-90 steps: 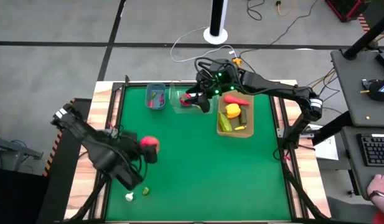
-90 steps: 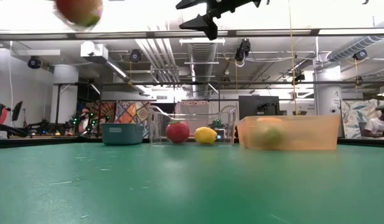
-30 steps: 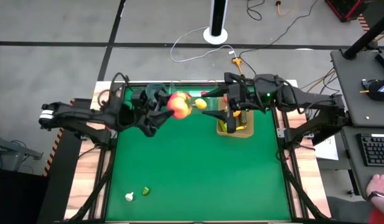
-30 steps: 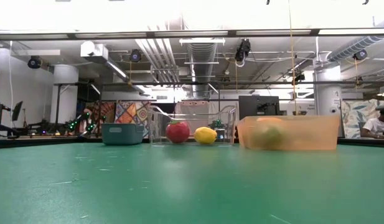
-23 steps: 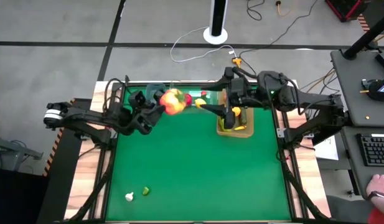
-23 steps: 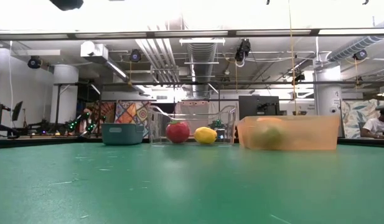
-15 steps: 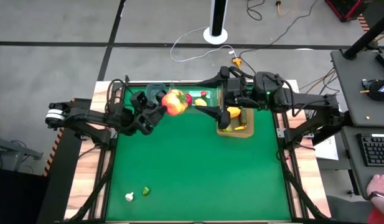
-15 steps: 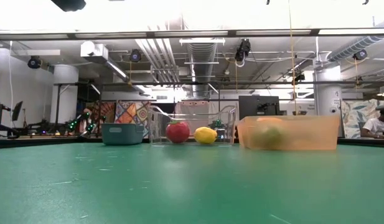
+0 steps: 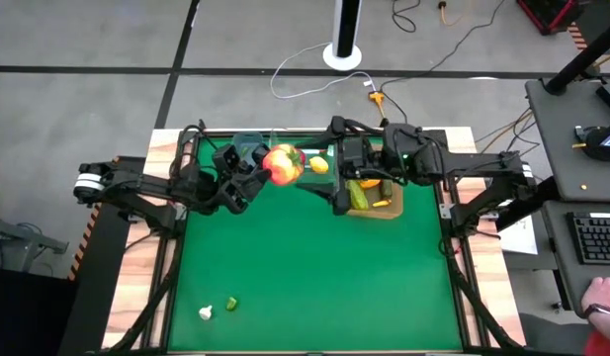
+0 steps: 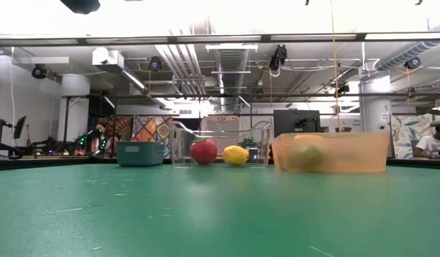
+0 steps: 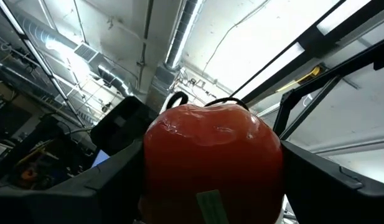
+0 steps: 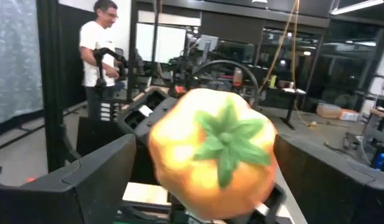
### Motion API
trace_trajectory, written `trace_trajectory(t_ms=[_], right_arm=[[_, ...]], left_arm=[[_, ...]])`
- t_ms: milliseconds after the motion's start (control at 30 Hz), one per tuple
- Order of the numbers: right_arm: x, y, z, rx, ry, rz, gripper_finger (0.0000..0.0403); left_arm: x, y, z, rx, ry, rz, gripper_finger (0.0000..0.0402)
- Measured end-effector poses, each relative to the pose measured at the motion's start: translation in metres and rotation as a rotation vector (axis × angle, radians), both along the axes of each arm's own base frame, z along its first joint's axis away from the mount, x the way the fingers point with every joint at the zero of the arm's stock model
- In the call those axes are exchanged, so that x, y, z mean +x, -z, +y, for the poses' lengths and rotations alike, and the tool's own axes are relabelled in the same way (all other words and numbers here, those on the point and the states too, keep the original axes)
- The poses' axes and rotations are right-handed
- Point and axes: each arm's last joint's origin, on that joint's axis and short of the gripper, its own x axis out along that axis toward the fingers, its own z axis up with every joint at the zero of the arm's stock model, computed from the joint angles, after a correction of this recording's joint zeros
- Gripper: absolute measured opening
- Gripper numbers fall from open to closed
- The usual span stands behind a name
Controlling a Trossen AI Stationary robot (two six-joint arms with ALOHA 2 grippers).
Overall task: Sort produce into baskets
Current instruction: Put the orange tomato into the transparent bin
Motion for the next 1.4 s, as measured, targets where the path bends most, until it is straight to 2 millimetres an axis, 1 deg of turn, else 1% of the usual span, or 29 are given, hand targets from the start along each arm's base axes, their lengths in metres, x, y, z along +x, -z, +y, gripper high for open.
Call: trace_trajectory(t_ms=[300,467,633,800,900,1000,1167,1300,1400], right_arm=[[0.015,0.008,-0.003,-0.012,0.042,-0.017,0.0373],[0.017,0.01,-0.009,0.048,0.086,-0.012,0.0373],[0.016,0.009,-0.012,0.074,0.054,-0.013,0.0373],[0.022,0.014,-0.012,0.087,0.028,-0.009,0.0372],[0.022,0.014,-0.012,0.085,0.026,-0.005,0.0362],[0.022,0.014,-0.013,0.087,0.011,-0.004,0.0343],[0.022,0.015,-0.013,0.091,-0.008,0.0,0.0313],[0.022,0.015,-0.015,0.099,-0.011,0.003,0.0308],[0.02,0.014,-0.015,0.103,-0.011,0.007,0.0308]], left_arm=[[-0.001,0.0,0.0,-0.001,0.006,-0.007,0.0304],[0.0,0.0,0.0,-0.002,0.009,-0.005,0.0304],[0.0,0.0,0.0,-0.001,0.01,-0.003,0.0304],[0.0,-0.001,0.0,0.007,0.016,-0.005,0.0304],[0.0,-0.001,0.0,0.01,0.018,-0.004,0.0306],[0.0,-0.001,0.0,-0.001,0.011,-0.003,0.0316],[0.0,0.0,0.001,-0.023,0.011,0.004,0.0349],[0.0,0.001,0.0,-0.028,0.016,0.009,0.0369],[0.0,0.002,0.001,-0.03,0.011,0.01,0.0377]])
